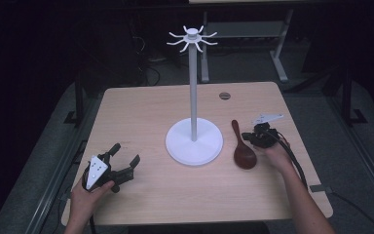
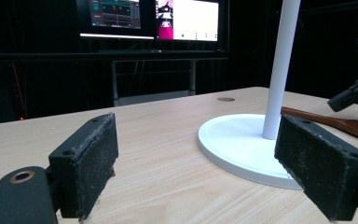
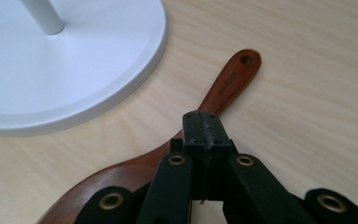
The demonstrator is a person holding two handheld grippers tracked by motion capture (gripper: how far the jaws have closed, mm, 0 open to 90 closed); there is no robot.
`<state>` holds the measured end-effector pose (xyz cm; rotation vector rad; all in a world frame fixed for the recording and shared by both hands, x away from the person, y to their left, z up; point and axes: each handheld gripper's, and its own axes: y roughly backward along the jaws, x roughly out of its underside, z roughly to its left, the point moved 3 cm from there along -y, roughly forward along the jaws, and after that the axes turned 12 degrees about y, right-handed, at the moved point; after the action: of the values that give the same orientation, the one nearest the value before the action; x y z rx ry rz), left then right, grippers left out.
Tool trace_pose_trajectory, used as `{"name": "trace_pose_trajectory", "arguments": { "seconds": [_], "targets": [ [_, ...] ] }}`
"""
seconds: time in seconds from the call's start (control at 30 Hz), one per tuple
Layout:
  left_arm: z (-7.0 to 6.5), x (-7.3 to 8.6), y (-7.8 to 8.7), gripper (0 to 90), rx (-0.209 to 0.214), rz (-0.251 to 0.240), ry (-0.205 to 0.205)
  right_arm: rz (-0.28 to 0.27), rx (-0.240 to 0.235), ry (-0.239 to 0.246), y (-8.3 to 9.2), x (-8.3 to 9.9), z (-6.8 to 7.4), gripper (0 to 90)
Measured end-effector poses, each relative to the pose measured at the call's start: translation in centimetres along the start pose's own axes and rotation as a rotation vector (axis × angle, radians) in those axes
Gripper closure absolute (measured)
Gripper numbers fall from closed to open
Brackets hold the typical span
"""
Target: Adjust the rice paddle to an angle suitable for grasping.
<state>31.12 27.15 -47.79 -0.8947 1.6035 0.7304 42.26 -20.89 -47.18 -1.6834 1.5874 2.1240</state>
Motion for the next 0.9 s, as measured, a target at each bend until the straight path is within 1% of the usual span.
{"name": "trace_pose_trajectory", "arguments": {
  "seconds": [0.1,0.23,0.3,0.4,0.43,0.5,0.57,0.7,0.73,0.9],
  "targets": [
    [0.0,0.0,0.0,12.9,0.0,0.0,-0.002,0.026,-0.029,-0.022,0.6,-0.2,1.0,90.0],
    [0.0,0.0,0.0,12.9,-0.001,0.0,-0.001,0.049,-0.048,-0.014,1.1,-0.5,2.6,90.0],
    [0.0,0.0,0.0,12.9,-0.001,0.0,-0.001,0.05,-0.065,-0.013,1.2,-0.6,3.5,90.0],
    [0.0,0.0,0.0,12.9,-0.001,0.003,-0.005,0.078,-0.092,-0.01,1.0,-0.6,4.9,90.0],
    [0.0,0.0,0.0,12.9,-0.001,0.003,-0.007,0.089,-0.093,0.002,0.8,-0.6,5.3,90.0],
    [0.0,0.0,0.0,12.9,-0.001,0.003,-0.008,0.104,-0.095,0.006,0.5,-0.7,5.7,90.0],
    [0.0,0.0,0.0,12.9,0.0,0.001,-0.006,0.1,-0.1,0.006,0.3,-0.8,5.9,90.0],
    [0.0,0.0,0.0,12.9,-0.001,0.003,-0.005,0.117,-0.118,0.012,-0.1,-0.9,6.6,90.0],
    [0.0,0.0,0.0,12.9,0.001,-0.001,-0.001,0.119,-0.119,0.016,-0.2,-0.9,6.7,90.0],
    [0.0,0.0,0.0,12.9,0.0,0.004,-0.008,0.143,-0.119,0.021,-0.4,-0.7,6.8,90.0]
  ]
}}
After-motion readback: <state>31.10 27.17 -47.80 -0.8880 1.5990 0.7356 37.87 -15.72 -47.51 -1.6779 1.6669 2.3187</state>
